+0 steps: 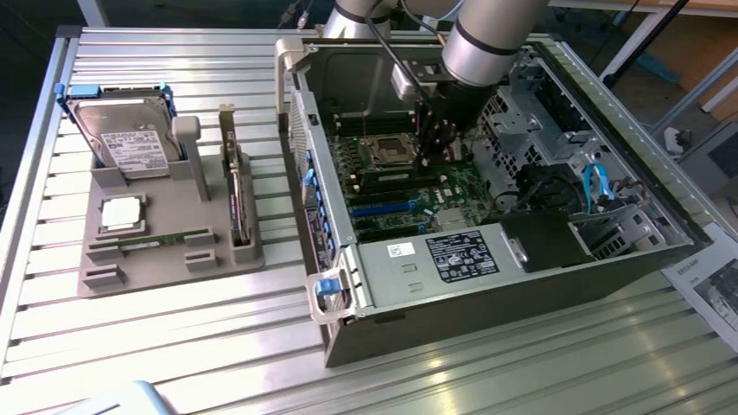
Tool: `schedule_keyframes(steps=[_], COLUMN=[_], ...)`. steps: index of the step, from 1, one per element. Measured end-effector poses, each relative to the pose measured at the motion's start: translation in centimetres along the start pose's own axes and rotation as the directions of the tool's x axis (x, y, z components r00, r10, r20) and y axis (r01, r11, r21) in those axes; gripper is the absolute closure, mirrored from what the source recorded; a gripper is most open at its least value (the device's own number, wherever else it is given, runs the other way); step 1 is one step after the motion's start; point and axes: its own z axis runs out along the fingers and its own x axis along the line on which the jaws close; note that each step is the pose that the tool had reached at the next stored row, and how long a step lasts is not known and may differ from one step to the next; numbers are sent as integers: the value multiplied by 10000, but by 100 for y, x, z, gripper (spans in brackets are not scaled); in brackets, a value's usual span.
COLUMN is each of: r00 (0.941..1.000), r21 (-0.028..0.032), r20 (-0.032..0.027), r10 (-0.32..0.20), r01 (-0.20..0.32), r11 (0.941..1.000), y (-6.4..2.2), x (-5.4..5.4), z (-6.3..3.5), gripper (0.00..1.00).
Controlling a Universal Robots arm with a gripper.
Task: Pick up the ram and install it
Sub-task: 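Insert the ram into the slot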
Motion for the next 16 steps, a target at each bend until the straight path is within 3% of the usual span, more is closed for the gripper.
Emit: schedule_keyframes(steps=[16], r00=[10000], r21=[-1], r20=[-3], r10=[1], r01=[-1], r11=[10000], y=[-1], x=[13], z=[20], gripper=[88])
